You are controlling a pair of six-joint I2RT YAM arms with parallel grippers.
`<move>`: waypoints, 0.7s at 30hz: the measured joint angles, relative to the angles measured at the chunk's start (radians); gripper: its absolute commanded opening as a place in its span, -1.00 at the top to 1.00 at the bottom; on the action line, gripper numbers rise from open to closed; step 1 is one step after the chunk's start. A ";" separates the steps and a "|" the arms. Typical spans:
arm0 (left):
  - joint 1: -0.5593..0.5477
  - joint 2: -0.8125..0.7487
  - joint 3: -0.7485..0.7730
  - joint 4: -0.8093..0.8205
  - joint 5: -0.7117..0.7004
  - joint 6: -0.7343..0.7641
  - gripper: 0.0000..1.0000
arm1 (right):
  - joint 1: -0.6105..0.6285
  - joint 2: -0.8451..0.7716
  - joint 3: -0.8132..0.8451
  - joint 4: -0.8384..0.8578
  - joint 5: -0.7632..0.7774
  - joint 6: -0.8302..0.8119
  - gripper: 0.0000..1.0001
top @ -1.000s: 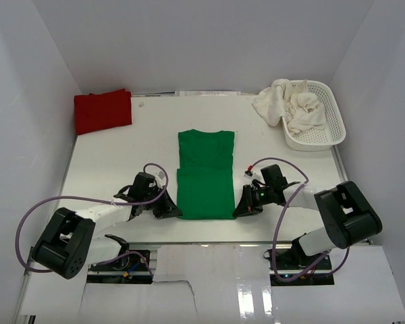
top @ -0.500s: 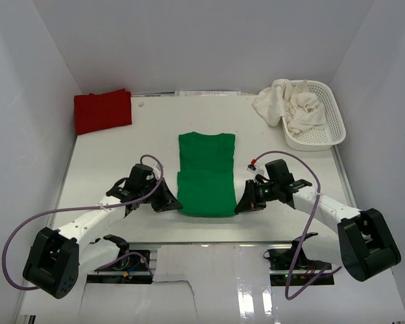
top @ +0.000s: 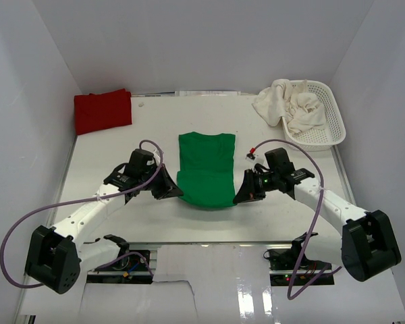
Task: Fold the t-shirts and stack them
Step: Fold the long partially folded tshirt into a neat square
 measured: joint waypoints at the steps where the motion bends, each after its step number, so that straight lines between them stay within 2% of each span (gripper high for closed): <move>1: 0.005 0.004 0.009 -0.006 0.001 0.002 1.00 | 0.000 0.000 0.011 -0.007 0.000 -0.002 0.85; 12: 0.129 0.108 0.146 -0.043 0.032 0.062 1.00 | -0.063 0.082 0.186 -0.060 -0.030 -0.042 0.84; 21: 0.148 0.262 0.298 -0.016 0.045 0.088 1.00 | -0.082 0.206 0.354 -0.075 -0.037 -0.074 0.84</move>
